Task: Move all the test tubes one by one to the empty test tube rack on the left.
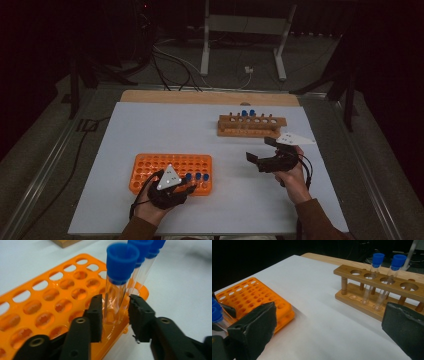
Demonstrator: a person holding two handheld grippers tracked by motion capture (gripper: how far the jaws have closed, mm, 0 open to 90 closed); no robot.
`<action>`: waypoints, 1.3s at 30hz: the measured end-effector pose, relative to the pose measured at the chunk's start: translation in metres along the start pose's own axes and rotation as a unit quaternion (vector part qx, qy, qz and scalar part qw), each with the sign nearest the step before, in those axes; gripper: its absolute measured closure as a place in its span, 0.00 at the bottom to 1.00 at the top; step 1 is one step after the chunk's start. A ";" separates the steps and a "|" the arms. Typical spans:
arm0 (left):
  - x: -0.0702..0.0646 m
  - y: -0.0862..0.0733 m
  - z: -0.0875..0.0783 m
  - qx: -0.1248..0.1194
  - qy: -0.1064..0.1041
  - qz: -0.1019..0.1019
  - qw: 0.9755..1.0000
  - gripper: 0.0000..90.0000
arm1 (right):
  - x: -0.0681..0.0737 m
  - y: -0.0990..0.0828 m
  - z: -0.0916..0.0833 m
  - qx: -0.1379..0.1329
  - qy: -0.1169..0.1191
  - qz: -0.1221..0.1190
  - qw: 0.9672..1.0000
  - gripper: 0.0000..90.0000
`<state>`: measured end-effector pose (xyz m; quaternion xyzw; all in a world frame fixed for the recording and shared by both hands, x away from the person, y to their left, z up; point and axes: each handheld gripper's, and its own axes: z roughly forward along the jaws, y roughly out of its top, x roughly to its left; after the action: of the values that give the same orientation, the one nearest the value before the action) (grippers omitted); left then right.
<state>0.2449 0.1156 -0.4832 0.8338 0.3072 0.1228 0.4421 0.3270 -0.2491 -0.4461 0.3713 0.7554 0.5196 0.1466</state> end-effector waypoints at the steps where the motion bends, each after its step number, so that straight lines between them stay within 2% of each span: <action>1: 0.002 0.001 -0.003 -0.011 -0.006 -0.005 1.000 0.68 | -0.001 0.000 0.000 -0.001 0.000 0.001 1.000 0.00; 5: 0.009 0.001 -0.012 -0.038 -0.016 -0.018 0.999 0.58 | -0.002 0.000 0.000 -0.001 -0.003 0.003 1.000 0.00; 7: 0.012 0.002 -0.017 -0.056 -0.020 -0.019 0.998 0.56 | -0.002 0.001 0.000 -0.001 -0.003 0.003 1.000 0.00; 12: 0.019 0.005 -0.031 -0.098 -0.024 -0.022 0.995 0.51 | -0.003 0.002 0.001 0.000 -0.006 0.001 1.000 0.00; 14: 0.022 0.006 -0.035 -0.109 -0.018 -0.022 0.994 0.47 | -0.004 0.002 0.001 0.000 -0.007 0.001 1.000 0.00; 16: 0.025 0.007 -0.038 -0.121 -0.016 -0.030 0.992 0.44 | -0.006 0.003 0.002 0.000 -0.011 0.001 1.000 0.00; 18: 0.029 0.008 -0.042 -0.128 -0.004 -0.041 0.991 0.39 | -0.007 0.004 0.002 0.000 -0.014 0.003 1.000 0.00; 23: 0.035 0.011 -0.042 -0.125 0.041 -0.052 0.990 0.20 | -0.013 0.008 0.004 0.006 -0.026 -0.003 1.000 0.00; 25: 0.038 0.012 -0.041 -0.124 0.049 -0.056 0.989 0.18 | -0.016 0.012 0.004 0.010 -0.034 -0.005 0.999 0.00; 30: 0.046 0.015 -0.036 -0.119 0.078 -0.073 0.987 0.03 | -0.022 0.023 0.007 0.014 -0.046 -0.013 0.999 0.00; 35: 0.054 0.014 -0.035 -0.120 0.100 -0.083 0.984 0.01 | -0.028 0.034 0.014 0.017 -0.057 -0.016 0.998 0.00; 39: 0.057 0.010 -0.035 -0.118 0.111 -0.091 0.983 0.01 | -0.036 0.042 0.024 0.026 -0.074 -0.014 0.997 0.00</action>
<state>0.2772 0.1701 -0.4590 0.7257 0.4120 0.2091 0.5099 0.3830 -0.2506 -0.4248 0.4013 0.7609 0.4691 0.1997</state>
